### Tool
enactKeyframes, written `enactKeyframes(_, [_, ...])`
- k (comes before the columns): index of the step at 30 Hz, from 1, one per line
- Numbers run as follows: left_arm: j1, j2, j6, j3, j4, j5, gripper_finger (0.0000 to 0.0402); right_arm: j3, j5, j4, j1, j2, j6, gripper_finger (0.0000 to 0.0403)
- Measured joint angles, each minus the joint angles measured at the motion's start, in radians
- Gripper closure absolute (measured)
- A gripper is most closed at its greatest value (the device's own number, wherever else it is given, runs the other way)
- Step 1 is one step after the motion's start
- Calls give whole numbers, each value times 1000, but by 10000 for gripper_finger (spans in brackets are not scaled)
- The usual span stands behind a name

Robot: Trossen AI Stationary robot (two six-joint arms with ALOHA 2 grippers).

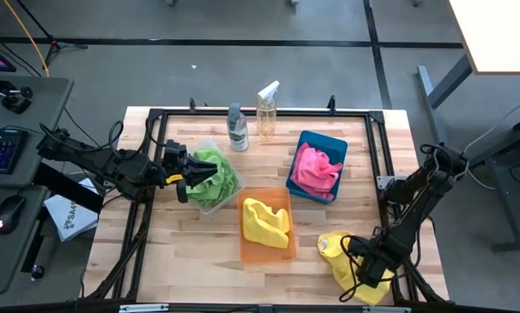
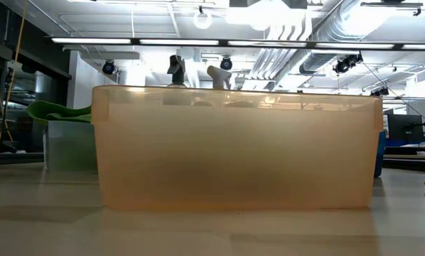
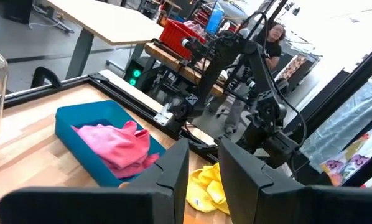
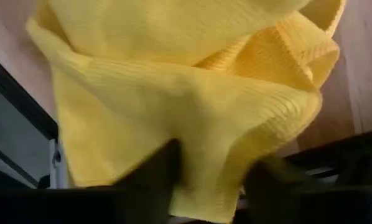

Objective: Sort microfiber towel by color & place in baskets
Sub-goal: Put the yellow microfiber towel into the orange bin

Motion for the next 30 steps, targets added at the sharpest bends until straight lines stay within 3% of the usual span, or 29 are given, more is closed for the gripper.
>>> enactKeyframes(2, [0,0,10,0,0,-1,326,25,8,2,-2,-4,-1,351])
enactKeyframes(3, [0,0,14,0,0,-4,326,43,23,4,-3,-11,-2,376])
enactKeyframes(7, [0,0,48,0,3,-16,326,163,93,-85,-16,-60,-4,389])
enactKeyframes(11, [0,0,56,0,5,-59,326,382,250,-279,-42,-137,-68,394])
enactKeyframes(16, [0,0,58,0,5,-85,326,707,620,-431,-85,-196,-171,399])
enactKeyframes(20, [0,0,70,0,5,-85,326,877,876,-431,-148,-188,-382,401])
enactKeyframes(24, [0,0,71,0,5,-85,326,923,875,-327,-289,-143,-665,402])
enactKeyframes(30, [0,-11,83,0,38,-87,326,891,629,-57,-495,-22,-997,402])
